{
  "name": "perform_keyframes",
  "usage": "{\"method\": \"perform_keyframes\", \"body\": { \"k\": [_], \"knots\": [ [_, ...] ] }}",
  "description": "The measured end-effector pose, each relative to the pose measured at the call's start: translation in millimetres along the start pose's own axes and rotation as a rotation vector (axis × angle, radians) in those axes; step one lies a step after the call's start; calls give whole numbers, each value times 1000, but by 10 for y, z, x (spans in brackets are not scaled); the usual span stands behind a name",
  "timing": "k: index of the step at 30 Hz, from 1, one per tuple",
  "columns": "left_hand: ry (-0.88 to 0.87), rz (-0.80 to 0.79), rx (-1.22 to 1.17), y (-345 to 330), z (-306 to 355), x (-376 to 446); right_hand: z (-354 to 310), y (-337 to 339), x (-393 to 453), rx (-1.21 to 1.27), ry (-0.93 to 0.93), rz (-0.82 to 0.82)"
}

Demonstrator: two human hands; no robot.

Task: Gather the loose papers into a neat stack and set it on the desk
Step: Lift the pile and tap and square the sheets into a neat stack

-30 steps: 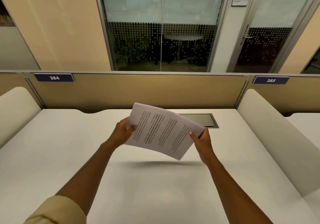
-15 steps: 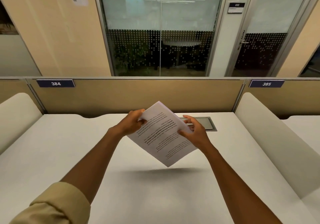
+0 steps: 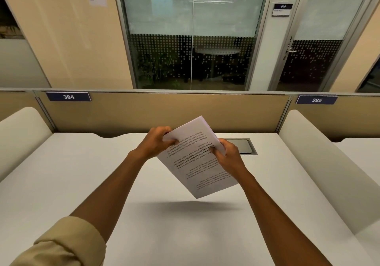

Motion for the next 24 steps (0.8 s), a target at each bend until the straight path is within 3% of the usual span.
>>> {"method": "perform_keyframes", "body": {
  "k": [4,10,14,18,24],
  "knots": [
    [137,83,-134,70,-286,-148,31,82,-60,45,-29,34],
    [257,131,-712,-179,-575,-517,148,72,-157,202,-103,68],
    [268,98,-954,-574,-594,-664,210,-55,-260,329,-135,61],
    [237,144,-930,-847,-486,-767,278,-215,-324,384,-182,84],
    [284,361,-795,-950,-443,-847,325,-384,-391,363,-200,127]
  ]
}}
Point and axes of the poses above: each hand's wrist, its own x-axis towards the middle knuckle, its own y-axis out of the back of the hand, z = x × y, the point moved 5 cm from there along x, towards the middle knuckle, and after that the axes turned 2 degrees about -z, right-handed, at the moved point
